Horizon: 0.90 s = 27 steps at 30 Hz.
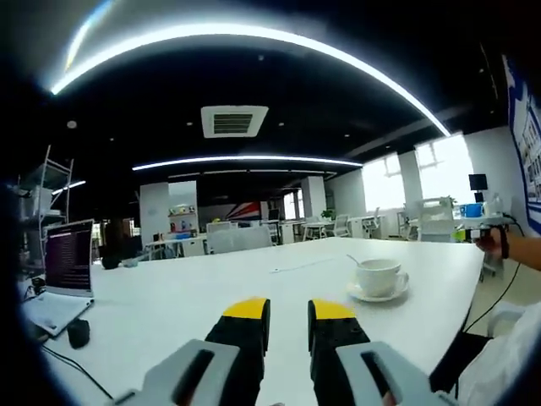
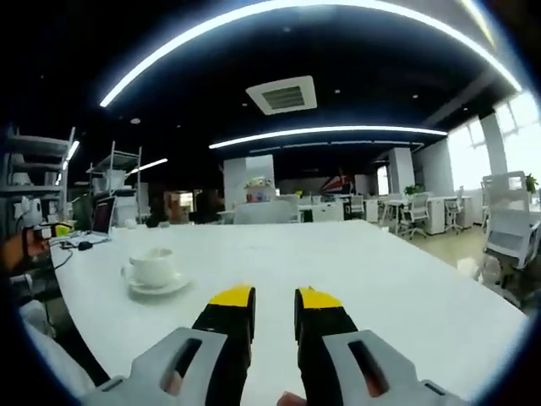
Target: Tidy tabletop coffee trays, cups and spoons，present forward
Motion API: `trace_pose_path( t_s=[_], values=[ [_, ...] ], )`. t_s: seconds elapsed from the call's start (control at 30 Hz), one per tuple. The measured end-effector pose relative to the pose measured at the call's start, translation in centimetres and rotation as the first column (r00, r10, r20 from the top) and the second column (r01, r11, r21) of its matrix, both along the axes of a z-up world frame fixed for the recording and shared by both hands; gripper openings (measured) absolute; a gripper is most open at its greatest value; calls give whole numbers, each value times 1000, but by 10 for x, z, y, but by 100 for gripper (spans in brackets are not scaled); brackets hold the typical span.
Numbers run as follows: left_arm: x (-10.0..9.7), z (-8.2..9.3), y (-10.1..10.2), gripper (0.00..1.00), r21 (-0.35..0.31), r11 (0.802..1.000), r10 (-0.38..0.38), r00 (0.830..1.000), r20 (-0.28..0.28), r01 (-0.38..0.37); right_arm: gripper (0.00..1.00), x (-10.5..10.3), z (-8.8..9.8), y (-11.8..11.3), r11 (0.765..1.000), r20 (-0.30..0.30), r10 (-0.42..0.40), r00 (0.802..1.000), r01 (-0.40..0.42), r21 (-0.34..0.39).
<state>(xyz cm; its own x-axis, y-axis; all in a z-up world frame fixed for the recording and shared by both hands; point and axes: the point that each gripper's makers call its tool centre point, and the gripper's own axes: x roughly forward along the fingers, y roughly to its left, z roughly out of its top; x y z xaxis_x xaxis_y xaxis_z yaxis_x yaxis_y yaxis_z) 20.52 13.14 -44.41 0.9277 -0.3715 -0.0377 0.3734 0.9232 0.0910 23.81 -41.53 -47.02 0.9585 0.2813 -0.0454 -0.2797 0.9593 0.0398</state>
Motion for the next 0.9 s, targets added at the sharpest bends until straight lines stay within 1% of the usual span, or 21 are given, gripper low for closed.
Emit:
trace_pose_path(
  t_s=[0.03, 0.07, 0.1, 0.13, 0.17, 0.2, 0.23, 0.4, 0.5, 0.53, 0.57, 0.6, 0.63, 0.67, 0.7, 0.73, 0.77, 0.83, 0.9],
  values=[
    [1, -1, 0, 20, -6, 1000, 2, 1000, -14, -2, 20, 1, 0, 4, 1000, -17, 18, 1000, -18, 4],
    [3, -4, 3, 20, -9, 1000, 28, 998, -47, -29, 20, 1, -3, 8, 999, -56, 37, 998, -36, 12],
    [5, -6, 5, 20, -15, 999, 41, 997, -65, -42, 19, 2, -4, 14, 998, -77, 63, 995, -61, 25],
    [8, -6, 1, 20, -30, 999, 26, 997, -76, -28, 19, 3, -5, 17, 996, -99, 76, 992, -71, 46],
    [9, -7, -2, 20, -66, 998, 15, 995, -97, -22, 19, 5, -5, 21, 995, -110, 91, 990, -86, 45],
    [11, -9, -2, 20, -85, 996, 13, 993, -118, -23, 19, 7, -4, 24, 995, -110, 95, 989, -91, 37],
    [13, -9, -4, 20, -82, 997, 4, 992, -124, -15, 19, 9, -5, 27, 994, -123, 105, 987, -102, 28],
    [23, -7, -16, 21, -113, 993, -32, 987, -159, 14, 20, 16, 0, 43, 988, -148, 154, 977, -150, 39],
    [30, -10, -18, 21, -144, 990, -26, 983, -181, -1, 20, 22, -2, 49, 986, -168, 166, 972, -163, 36],
    [32, -12, -20, 21, -164, 987, -32, 980, -195, 0, 20, 23, -2, 52, 984, -179, 178, 968, -173, 43],
    [35, -14, -21, 21, -203, 979, -31, 975, -221, -15, 21, 25, -3, 55, 983, -189, 185, 964, -180, 45],
    [38, -14, -22, 21, -218, 976, -36, 973, -230, -15, 21, 26, -4, 58, 981, -197, 193, 961, -188, 43],
    [40, -14, -22, 21, -207, 978, -38, 973, -228, -10, 21, 27, -5, 60, 980, -201, 198, 959, -194, 43],
    [42, -15, -24, 21, -206, 978, -35, 971, -235, -15, 21, 28, -5, 64, 978, -208, 208, 956, -205, 36],
    [44, -17, -24, 21, -194, 981, -24, 967, -253, -26, 21, 29, -6, 68, 976, -218, 219, 951, -214, 45],
    [46, -18, -27, 21, -185, 983, -26, 967, -254, -22, 22, 30, -6, 72, 974, -225, 229, 947, -224, 47],
    [48, -18, -29, 21, -191, 981, -31, 966, -255, -19, 23, 32, -6, 77, 972, -226, 236, 945, -231, 50],
    [50, -21, -39, 21, -231, 973, -64, 957, -283, -3, 23, 35, -5, 86, 968, -232, 250, 940, -246, 49],
    [51, -23, -47, 21, -243, 970, -85, 951, -296, 11, 24, 36, -4, 93, 965, -239, 261, 935, -255, 56]
  ],
)
